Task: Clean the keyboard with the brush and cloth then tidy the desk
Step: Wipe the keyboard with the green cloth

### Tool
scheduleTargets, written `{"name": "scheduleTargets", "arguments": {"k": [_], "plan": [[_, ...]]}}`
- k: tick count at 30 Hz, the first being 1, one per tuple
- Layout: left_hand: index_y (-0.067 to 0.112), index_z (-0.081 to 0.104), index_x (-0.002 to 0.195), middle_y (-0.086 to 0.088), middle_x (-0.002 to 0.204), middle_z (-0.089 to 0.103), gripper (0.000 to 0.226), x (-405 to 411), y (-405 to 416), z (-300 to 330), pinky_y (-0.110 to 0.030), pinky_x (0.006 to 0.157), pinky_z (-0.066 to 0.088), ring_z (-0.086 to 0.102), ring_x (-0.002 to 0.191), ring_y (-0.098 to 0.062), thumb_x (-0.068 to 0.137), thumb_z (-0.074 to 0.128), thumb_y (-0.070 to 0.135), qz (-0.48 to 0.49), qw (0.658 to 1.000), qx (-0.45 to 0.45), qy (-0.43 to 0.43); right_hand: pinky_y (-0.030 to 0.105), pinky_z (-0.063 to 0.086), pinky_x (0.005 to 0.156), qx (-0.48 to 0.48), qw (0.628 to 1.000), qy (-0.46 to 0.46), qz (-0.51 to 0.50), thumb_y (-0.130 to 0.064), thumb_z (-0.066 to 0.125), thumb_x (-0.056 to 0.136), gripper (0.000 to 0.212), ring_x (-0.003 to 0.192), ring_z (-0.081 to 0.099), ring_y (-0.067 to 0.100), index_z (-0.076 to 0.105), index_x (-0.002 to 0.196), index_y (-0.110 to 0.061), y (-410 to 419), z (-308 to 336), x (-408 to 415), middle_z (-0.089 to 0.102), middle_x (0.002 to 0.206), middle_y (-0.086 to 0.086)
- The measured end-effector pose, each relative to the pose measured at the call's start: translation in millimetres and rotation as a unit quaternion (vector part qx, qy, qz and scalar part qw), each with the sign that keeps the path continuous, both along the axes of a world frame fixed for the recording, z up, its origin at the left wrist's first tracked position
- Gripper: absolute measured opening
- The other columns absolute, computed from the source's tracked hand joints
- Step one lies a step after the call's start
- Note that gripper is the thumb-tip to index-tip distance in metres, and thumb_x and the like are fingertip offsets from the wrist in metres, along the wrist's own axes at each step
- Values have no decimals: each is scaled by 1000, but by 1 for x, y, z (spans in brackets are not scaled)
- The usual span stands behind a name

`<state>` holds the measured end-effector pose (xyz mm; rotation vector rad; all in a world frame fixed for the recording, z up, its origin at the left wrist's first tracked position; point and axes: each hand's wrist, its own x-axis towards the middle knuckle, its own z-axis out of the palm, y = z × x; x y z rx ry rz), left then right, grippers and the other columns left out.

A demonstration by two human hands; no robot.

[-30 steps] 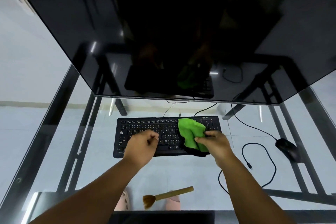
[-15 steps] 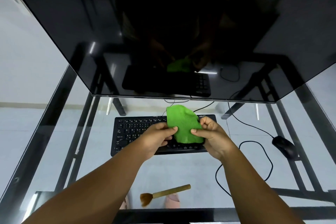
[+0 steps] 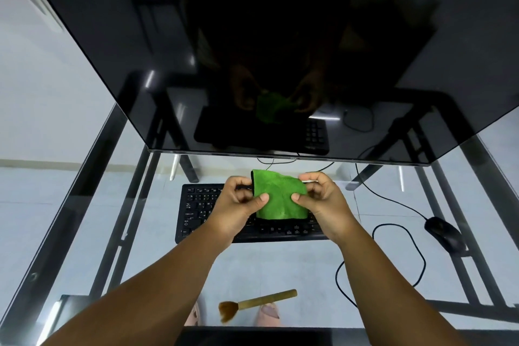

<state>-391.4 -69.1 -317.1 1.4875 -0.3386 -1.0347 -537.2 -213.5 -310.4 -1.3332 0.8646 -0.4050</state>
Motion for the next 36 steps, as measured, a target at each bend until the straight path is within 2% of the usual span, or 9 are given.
{"name": "scheduleTargets", "arguments": {"k": [4,7,10,14,22,26,29,32,36], "plan": [[31,45,133,-25,92,65,67,7,7,-4,-32,82,56,67,86,-26,79,75,2,-100,991,24,-81,25,54,82,-151,973,142,99,-11,75,82,31,89,67,12,68,104,-30,-1,-1,2,70,94,-5],[19,58,117,-13,92,66,42,9,4,-6,-36,81,56,65,86,-25,80,77,13,-142,968,138,-152,13,40,66,-240,934,217,150,-23,72,85,8,81,58,9,68,91,-24,0,2,3,60,87,-8],[13,64,93,-6,81,64,16,13,1,-6,-31,66,50,59,71,-16,88,68,28,-177,934,225,-215,20,36,64,-240,916,257,194,-37,64,91,23,79,52,13,61,86,-14,0,-4,1,51,89,-1],[22,52,66,4,64,52,32,21,2,-12,-25,53,35,50,59,-12,89,64,41,-225,877,281,-317,30,37,60,-166,926,278,193,-43,59,93,36,65,47,15,53,81,-9,2,-19,4,50,71,2],[21,63,99,2,87,60,37,17,10,-35,-33,75,49,58,89,-20,83,64,54,-132,842,284,-439,23,44,62,-231,924,293,88,-36,74,83,26,68,56,12,62,93,-15,10,-34,19,60,74,-3],[24,55,126,1,121,56,43,19,18,-44,-38,93,40,50,114,-23,90,56,47,-102,805,256,-526,37,46,93,-430,857,239,151,-28,67,84,44,106,53,16,54,127,-26,9,-39,19,58,115,-5],[22,43,140,1,147,43,45,25,31,-50,-41,109,30,38,136,-22,97,41,35,-106,797,243,-542,43,32,110,-450,825,186,286,-44,54,90,59,133,38,15,30,145,-47,15,-33,22,39,148,-14],[23,29,149,5,158,24,56,35,53,-53,-38,118,14,15,147,-15,95,23,36,-115,792,270,-535,45,16,114,-472,751,232,399,-70,45,85,76,146,15,15,0,145,-59,24,-38,26,8,161,-18],[23,20,153,6,161,14,58,48,78,-55,-36,119,7,7,149,-13,96,20,36,-103,794,305,-515,44,27,107,-531,709,267,379,-63,48,88,79,137,27,19,-6,146,-57,28,-51,25,5,162,-17]]}}
